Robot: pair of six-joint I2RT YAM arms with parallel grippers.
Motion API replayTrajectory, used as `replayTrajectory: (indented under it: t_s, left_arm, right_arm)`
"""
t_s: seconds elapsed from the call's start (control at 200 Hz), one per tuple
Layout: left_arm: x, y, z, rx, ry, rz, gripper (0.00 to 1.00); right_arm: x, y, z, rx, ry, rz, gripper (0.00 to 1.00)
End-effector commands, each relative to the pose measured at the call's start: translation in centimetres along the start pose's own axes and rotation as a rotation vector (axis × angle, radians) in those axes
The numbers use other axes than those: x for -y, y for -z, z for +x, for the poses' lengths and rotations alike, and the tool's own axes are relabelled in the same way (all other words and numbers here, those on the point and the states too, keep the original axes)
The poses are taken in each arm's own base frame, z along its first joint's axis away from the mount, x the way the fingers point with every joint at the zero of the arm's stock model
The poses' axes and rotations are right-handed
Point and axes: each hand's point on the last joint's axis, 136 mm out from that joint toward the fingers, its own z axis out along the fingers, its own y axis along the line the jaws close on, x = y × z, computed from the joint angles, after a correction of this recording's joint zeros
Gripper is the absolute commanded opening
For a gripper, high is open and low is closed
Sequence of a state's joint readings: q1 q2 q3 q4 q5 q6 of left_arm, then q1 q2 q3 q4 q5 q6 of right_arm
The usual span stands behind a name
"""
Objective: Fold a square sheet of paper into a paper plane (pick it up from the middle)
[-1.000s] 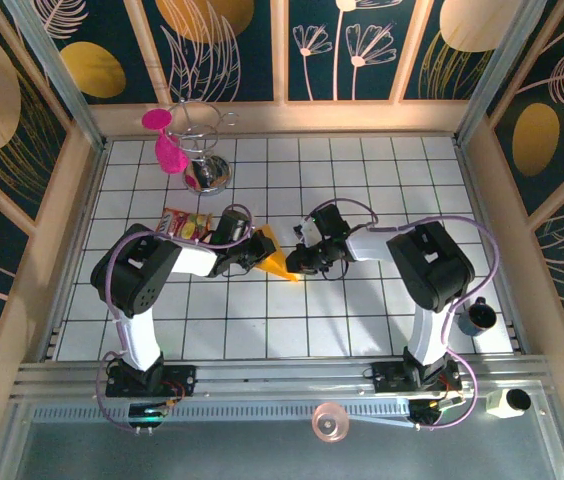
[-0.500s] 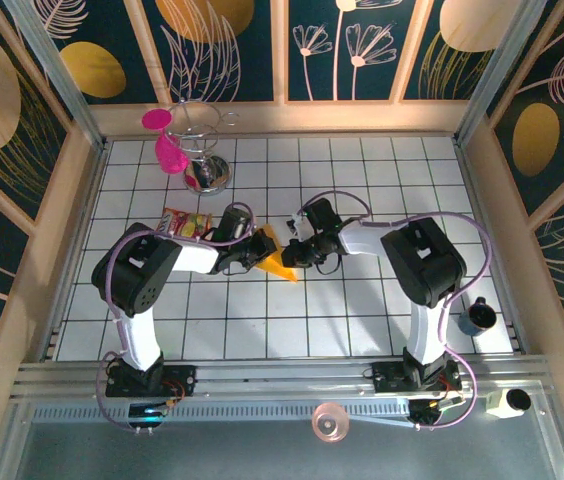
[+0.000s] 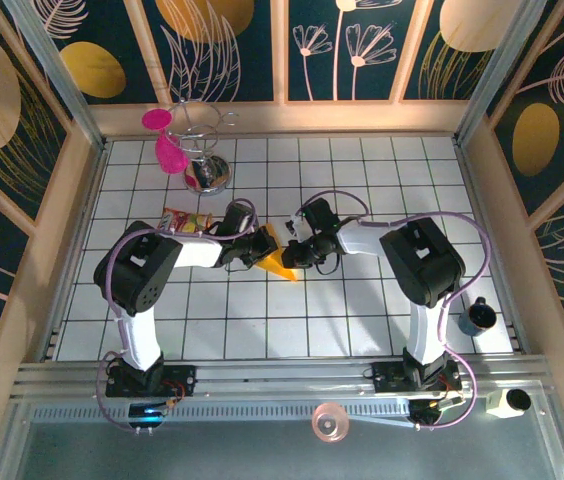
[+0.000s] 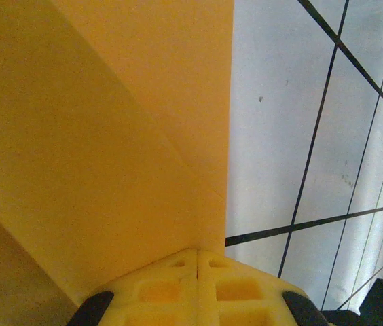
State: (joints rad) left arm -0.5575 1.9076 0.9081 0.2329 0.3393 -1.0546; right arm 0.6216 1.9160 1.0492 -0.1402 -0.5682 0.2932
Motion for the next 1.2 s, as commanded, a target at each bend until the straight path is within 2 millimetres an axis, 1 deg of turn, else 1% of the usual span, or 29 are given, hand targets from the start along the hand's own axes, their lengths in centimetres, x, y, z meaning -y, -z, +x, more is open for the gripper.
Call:
replayTrajectory:
  t_s: [0.0, 0.11, 0.23, 0.29, 0.4, 0.631, 0.776, 1.006, 1.111, 1.196]
  left_arm:
    - [-7.3, -0.9, 1.3, -0.017, 0.053, -0.256, 0.05]
    - [-7.6, -0.9, 1.4, -0.017, 0.058, -0.269, 0.05]
    - [-8.2, -0.9, 1.5, -0.017, 0.061, -0.292, 0.05]
    - [-8.5, -0.9, 1.5, -0.016, 0.062, -0.303, 0.05]
    - [-9.3, -0.9, 1.6, -0.013, 0.062, -0.335, 0.05]
    - [-10.6, -1.0, 1.8, -0.016, 0.061, -0.378, 0.04]
    - [-10.7, -1.0, 1.8, -0.015, 0.057, -0.386, 0.04]
    - [-10.9, -1.0, 1.8, -0.016, 0.056, -0.395, 0.04]
    - [-11.1, -0.9, 1.8, -0.016, 0.058, -0.402, 0.04]
    - [-11.2, -0.9, 1.8, -0.017, 0.057, -0.403, 0.04]
  right_arm:
    - [-0.9, 0.5, -0.1, -0.004, 0.026, 0.019, 0.07]
    - [0.3, -0.2, 0.5, -0.023, 0.006, 0.052, 0.07]
    - [0.7, -0.3, 1.0, -0.034, -0.002, 0.072, 0.06]
    - [0.8, -0.1, 1.3, -0.035, -0.002, 0.078, 0.06]
    - [1.2, 0.1, 2.4, -0.061, -0.002, 0.092, 0.05]
    - [1.3, 1.4, 4.3, -0.092, 0.007, 0.118, 0.03]
    - [1.4, 1.6, 5.1, -0.110, 0.004, 0.123, 0.03]
    - [2.0, 2.0, 5.6, -0.116, -0.001, 0.159, 0.02]
    - [2.2, 2.0, 6.4, -0.133, -0.004, 0.163, 0.02]
    - [2.6, 2.1, 7.3, -0.149, -0.019, 0.181, 0.02]
